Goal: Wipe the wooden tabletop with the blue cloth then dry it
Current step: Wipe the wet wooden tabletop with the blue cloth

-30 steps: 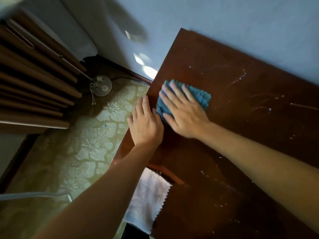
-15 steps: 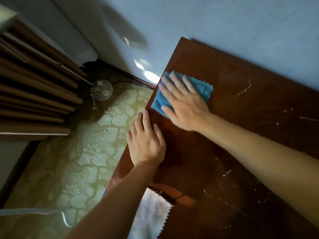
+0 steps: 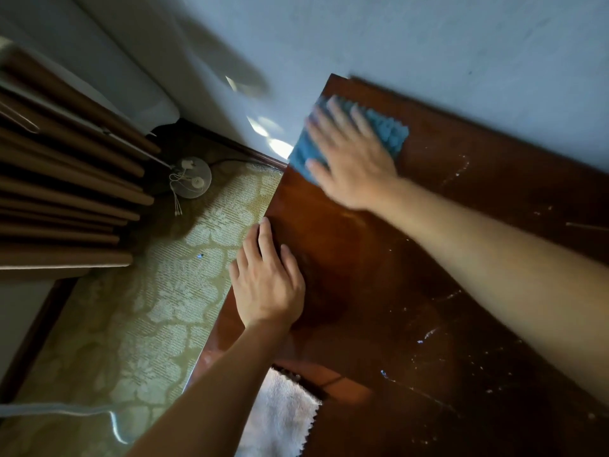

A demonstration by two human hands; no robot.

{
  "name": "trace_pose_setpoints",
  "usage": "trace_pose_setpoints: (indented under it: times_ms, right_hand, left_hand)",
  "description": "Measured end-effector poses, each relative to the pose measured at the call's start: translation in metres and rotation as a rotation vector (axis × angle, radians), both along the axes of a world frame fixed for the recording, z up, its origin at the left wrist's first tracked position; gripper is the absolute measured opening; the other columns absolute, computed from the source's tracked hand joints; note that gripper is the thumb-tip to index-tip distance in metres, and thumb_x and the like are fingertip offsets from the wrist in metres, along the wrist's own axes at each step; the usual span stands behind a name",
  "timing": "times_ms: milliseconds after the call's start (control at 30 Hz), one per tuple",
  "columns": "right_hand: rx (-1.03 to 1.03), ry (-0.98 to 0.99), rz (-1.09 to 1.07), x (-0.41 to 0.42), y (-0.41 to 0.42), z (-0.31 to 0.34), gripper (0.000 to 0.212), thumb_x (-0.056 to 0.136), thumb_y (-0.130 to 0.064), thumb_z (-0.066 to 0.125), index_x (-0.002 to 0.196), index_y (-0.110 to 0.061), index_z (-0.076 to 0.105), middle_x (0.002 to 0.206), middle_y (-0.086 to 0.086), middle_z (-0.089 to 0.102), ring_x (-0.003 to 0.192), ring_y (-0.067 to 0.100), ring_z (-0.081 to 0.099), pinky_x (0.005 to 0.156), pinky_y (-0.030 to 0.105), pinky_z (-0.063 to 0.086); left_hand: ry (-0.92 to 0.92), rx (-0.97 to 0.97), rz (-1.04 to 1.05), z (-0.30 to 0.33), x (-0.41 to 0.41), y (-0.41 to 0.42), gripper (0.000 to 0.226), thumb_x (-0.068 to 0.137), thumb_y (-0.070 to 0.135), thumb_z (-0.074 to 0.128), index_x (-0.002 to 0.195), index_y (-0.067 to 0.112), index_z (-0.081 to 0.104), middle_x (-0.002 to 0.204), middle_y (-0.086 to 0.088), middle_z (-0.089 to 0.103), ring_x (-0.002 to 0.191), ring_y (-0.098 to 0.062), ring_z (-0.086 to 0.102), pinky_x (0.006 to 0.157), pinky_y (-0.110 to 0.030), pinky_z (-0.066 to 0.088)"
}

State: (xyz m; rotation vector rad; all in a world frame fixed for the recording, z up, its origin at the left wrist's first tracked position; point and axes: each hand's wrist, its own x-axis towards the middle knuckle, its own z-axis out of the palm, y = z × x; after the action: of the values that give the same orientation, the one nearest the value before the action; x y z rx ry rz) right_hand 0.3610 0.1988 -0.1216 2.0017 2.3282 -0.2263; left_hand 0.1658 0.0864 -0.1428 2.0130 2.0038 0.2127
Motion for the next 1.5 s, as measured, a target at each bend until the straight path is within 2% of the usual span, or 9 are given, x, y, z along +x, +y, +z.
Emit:
trace_pose_setpoints:
  times_ms: [100, 200, 467, 633, 733, 900, 1033, 1267, 1500]
  right_hand:
    - [0.013, 0.01, 0.197, -0.025, -0.071, -0.005, 0.071, 0.104, -0.053, 0.025, 0.163, -0.015, 0.02, 0.171, 0.006, 0.016, 0.159, 0.028, 0.008, 0.129, 0.05, 0.008]
    - [-0.053, 0.006, 0.27, -0.008, -0.07, -0.003, 0.07, 0.103, -0.055, 0.023, 0.163, -0.019, 0.02, 0.171, 0.003, 0.015, 0.159, 0.024, 0.008, 0.129, 0.047, 0.005]
    - [-0.026, -0.045, -0.13, 0.061, -0.022, 0.005, 0.076, 0.1, -0.056, 0.012, 0.164, -0.014, 0.013, 0.172, 0.006, 0.008, 0.16, 0.027, 0.002, 0.129, 0.048, 0.002]
    - [0.02, 0.021, 0.163, -0.007, -0.121, -0.006, 0.069, 0.105, -0.052, 0.028, 0.163, -0.015, 0.022, 0.171, 0.007, 0.016, 0.159, 0.028, 0.008, 0.128, 0.052, 0.011]
    - [-0.011, 0.029, 0.241, 0.01, -0.116, -0.008, 0.067, 0.104, -0.053, 0.029, 0.162, -0.019, 0.025, 0.17, 0.005, 0.019, 0.159, 0.025, 0.011, 0.129, 0.05, 0.01]
    - [0.0, -0.014, -0.05, 0.09, -0.052, 0.001, 0.071, 0.102, -0.055, 0.022, 0.163, -0.018, 0.022, 0.171, 0.007, 0.018, 0.159, 0.027, 0.011, 0.129, 0.047, 0.006]
    - [0.038, -0.039, -0.124, 0.076, -0.062, -0.002, 0.074, 0.101, -0.054, 0.018, 0.163, -0.013, 0.022, 0.171, 0.009, 0.017, 0.159, 0.031, 0.01, 0.128, 0.049, 0.004]
    - [-0.015, 0.001, 0.231, 0.038, -0.141, -0.008, 0.068, 0.105, -0.054, 0.028, 0.163, -0.02, 0.022, 0.171, 0.006, 0.017, 0.159, 0.027, 0.01, 0.129, 0.05, 0.009]
    - [0.004, -0.025, -0.233, 0.118, -0.07, 0.004, 0.074, 0.101, -0.056, 0.015, 0.163, -0.015, 0.019, 0.172, 0.009, 0.014, 0.159, 0.029, 0.008, 0.129, 0.049, 0.005]
  left_hand:
    - [0.005, -0.011, -0.002, 0.0, 0.001, 0.001, 0.054, 0.1, 0.033, 0.036, 0.15, 0.01, 0.037, 0.147, -0.012, 0.047, 0.126, -0.033, 0.05, 0.102, -0.048, 0.037]
    - [0.007, -0.004, -0.003, 0.001, 0.001, 0.0, 0.055, 0.1, 0.033, 0.035, 0.149, 0.009, 0.038, 0.145, -0.014, 0.048, 0.124, -0.036, 0.051, 0.101, -0.05, 0.039]
    - [0.0, 0.019, 0.008, -0.001, 0.0, 0.0, 0.055, 0.099, 0.034, 0.035, 0.148, 0.011, 0.038, 0.145, -0.013, 0.048, 0.124, -0.035, 0.05, 0.1, -0.05, 0.039]
    - [-0.001, 0.014, 0.008, -0.002, 0.001, -0.001, 0.055, 0.099, 0.035, 0.035, 0.148, 0.011, 0.038, 0.145, -0.014, 0.048, 0.126, -0.036, 0.049, 0.101, -0.05, 0.037]
    - [-0.008, 0.017, 0.004, -0.003, 0.0, -0.001, 0.055, 0.099, 0.035, 0.034, 0.149, 0.011, 0.037, 0.145, -0.014, 0.048, 0.126, -0.036, 0.048, 0.1, -0.051, 0.038]
    - [0.001, 0.018, -0.004, -0.003, -0.002, -0.002, 0.055, 0.1, 0.034, 0.034, 0.15, 0.011, 0.034, 0.145, -0.016, 0.046, 0.126, -0.036, 0.049, 0.099, -0.052, 0.038]
    - [0.003, 0.031, -0.009, -0.003, -0.002, -0.002, 0.055, 0.1, 0.034, 0.035, 0.15, 0.01, 0.035, 0.144, -0.017, 0.047, 0.124, -0.036, 0.05, 0.098, -0.052, 0.038]
    - [0.014, 0.022, -0.015, -0.001, 0.0, -0.002, 0.058, 0.099, 0.034, 0.033, 0.15, 0.007, 0.036, 0.144, -0.02, 0.046, 0.126, -0.039, 0.048, 0.1, -0.054, 0.036]
    - [0.018, 0.042, -0.024, -0.004, -0.002, -0.002, 0.057, 0.1, 0.034, 0.033, 0.15, 0.007, 0.034, 0.143, -0.02, 0.046, 0.125, -0.039, 0.047, 0.101, -0.055, 0.037]
